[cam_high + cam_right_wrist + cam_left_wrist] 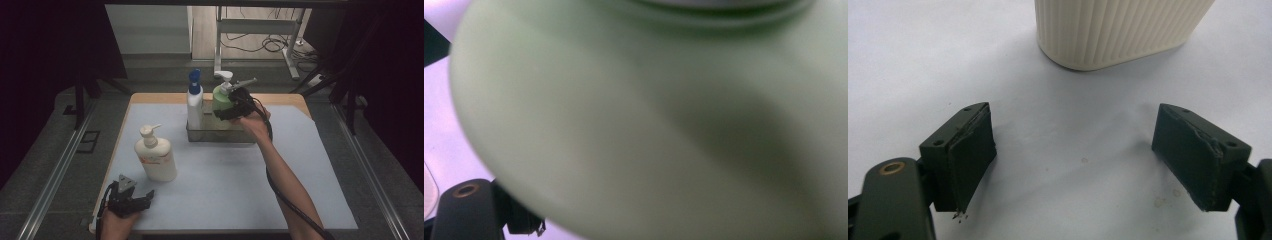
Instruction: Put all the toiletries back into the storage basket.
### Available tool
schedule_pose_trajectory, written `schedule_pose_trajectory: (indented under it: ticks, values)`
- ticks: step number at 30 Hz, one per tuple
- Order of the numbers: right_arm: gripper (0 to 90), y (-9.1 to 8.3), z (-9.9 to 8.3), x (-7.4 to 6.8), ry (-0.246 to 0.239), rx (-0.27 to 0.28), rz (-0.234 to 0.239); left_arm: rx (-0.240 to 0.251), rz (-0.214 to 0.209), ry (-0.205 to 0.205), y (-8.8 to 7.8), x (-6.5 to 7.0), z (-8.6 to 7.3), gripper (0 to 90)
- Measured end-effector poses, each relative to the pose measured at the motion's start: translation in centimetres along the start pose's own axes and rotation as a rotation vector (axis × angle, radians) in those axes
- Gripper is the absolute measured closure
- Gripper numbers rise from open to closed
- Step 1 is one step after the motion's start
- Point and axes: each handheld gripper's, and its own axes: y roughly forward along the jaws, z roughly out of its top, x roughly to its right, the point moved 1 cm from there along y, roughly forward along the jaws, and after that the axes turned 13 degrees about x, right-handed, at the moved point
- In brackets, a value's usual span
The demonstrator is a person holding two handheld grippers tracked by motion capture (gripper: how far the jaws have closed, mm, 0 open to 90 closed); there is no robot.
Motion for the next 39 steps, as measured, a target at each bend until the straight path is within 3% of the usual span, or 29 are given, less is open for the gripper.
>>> schedule_pose_trajectory:
  ticks: [14, 24, 32, 39]
  values:
    - [13.1, 1.3, -1.5, 0.2, 0.01, -0.074, 0.002, 0.0, 0.0, 0.0, 0.0, 0.0, 0.0, 16.9]
    - [12.6, 1.8, -1.8, 0.3, 0.013, -0.098, 0.006, -0.001, 0.0, -0.002, 0.0, 0.0, 0.0, 16.8]
    - [11.9, 1.8, -2.1, 0.3, 0.024, -0.078, 0.009, -0.001, 0.0, 0.0, 0.0, 0.0, 0.0, 16.8]
    - [12.0, 1.5, -2.3, 0.2, 0.003, -0.062, -0.001, 0.0, 0.001, 0.0, 0.0, 0.0, 0.0, 16.8]
